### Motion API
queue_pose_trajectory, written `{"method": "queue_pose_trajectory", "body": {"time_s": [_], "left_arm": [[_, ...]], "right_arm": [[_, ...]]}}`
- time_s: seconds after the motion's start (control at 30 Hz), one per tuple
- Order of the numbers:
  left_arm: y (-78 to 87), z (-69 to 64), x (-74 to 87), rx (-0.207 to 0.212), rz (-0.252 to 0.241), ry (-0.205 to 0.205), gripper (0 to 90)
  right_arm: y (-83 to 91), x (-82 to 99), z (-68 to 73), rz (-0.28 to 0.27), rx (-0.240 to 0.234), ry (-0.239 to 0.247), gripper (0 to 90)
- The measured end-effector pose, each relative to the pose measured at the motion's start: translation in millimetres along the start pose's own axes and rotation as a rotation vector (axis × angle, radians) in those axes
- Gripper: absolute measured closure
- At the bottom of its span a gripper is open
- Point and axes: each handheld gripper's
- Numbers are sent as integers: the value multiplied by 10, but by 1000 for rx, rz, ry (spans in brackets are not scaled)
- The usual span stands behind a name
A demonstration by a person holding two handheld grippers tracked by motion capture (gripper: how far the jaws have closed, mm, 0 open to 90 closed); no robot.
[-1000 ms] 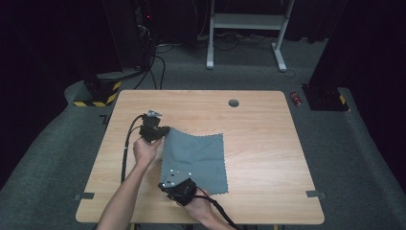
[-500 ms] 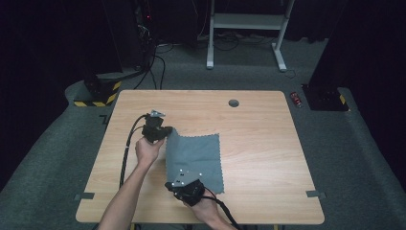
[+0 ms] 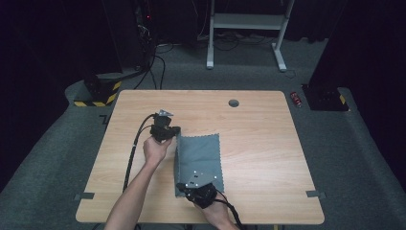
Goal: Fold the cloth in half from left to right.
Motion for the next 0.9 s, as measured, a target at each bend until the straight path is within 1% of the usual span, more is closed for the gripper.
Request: {"method": "queue_pose_trajectory", "body": {"time_s": [0.13,0.17,0.2,0.23,0.4,0.53,0.6,0.73,0.9], "left_arm": [[-35,-39,-4,10,-2,5,897],[-50,-46,-2,10,1,2,897],[-61,-56,0,13,2,10,897],[-78,-62,2,15,5,5,897],[-132,-115,-4,29,0,13,898],[-171,-172,-27,37,4,5,898],[-189,-205,-50,44,2,-7,898],[-219,-275,-91,57,-2,-21,898],[-270,-356,-115,77,-6,-21,898]], "right_arm": [[68,59,-42,-4,15,-21,900],[79,69,-47,-2,16,-24,900],[96,84,-58,-4,19,-23,900],[111,92,-62,-2,22,-25,900],[200,126,-91,-12,42,-37,900],[253,147,-99,-8,59,-31,900],[283,163,-109,-9,68,-31,900],[353,200,-135,-10,83,-44,900],[413,224,-142,-12,95,-42,899]]}}
Point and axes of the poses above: each handheld gripper's, and its own axes: y roughly backward along the jaws, x roughly out of its underside, z roughly to its left, and after that the axes turned 11 degrees about -z, right-handed
